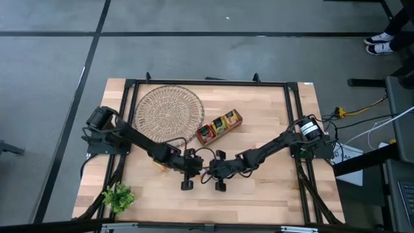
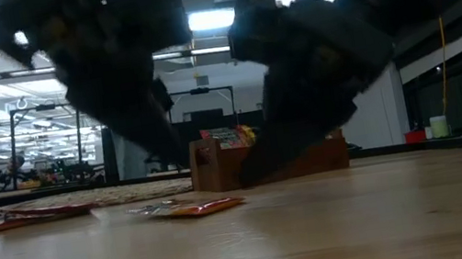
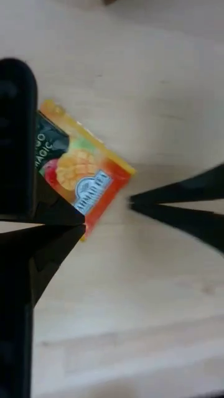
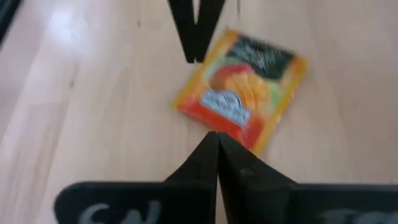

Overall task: Pick & Place Tea
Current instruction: Put the orange tea bag into the right section of the wooden organizer

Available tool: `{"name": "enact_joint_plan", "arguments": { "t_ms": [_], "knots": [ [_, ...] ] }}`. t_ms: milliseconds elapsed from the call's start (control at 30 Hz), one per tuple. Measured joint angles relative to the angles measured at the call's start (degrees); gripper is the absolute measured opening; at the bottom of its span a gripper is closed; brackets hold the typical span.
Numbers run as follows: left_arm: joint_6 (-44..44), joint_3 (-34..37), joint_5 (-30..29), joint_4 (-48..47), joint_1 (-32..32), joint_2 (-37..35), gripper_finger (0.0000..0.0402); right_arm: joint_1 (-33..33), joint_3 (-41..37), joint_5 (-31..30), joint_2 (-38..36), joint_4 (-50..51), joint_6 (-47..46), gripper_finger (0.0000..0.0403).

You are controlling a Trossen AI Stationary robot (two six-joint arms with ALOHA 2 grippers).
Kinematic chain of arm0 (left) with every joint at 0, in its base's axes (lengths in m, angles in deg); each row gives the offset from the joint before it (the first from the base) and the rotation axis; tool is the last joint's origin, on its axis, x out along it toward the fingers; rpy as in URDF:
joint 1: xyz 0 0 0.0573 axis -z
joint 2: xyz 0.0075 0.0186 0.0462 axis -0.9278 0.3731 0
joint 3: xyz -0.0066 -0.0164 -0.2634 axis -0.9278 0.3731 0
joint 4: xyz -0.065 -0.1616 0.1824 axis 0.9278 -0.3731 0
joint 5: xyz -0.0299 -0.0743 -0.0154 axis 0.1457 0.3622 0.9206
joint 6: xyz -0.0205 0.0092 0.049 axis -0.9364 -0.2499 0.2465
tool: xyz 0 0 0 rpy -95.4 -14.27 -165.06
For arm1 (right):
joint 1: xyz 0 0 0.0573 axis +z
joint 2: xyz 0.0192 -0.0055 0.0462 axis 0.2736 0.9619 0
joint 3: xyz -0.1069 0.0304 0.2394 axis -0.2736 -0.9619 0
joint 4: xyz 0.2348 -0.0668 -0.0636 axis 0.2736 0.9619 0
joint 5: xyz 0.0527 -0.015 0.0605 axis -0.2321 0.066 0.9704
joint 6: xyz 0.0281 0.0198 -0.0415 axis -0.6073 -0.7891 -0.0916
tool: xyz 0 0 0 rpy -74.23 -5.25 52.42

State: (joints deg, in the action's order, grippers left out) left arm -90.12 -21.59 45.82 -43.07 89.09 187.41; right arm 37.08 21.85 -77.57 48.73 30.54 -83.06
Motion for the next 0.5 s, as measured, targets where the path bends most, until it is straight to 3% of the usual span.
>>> {"name": "enact_joint_plan", "arguments": {
  "t_ms": [267,500],
  "knots": [
    [-1.67,-0.02,-2.3,-0.83,0.07,-3.16,0.0003,-1.28,0.0,0.44,0.4,-3.12,1.18,0.0005],
    [-6.86,-0.03,-2.99,-7.41,-0.67,-3.16,0.0003,-3.24,0.53,3.7,6.93,-7.69,-1.54,0.0006]
  ]
}}
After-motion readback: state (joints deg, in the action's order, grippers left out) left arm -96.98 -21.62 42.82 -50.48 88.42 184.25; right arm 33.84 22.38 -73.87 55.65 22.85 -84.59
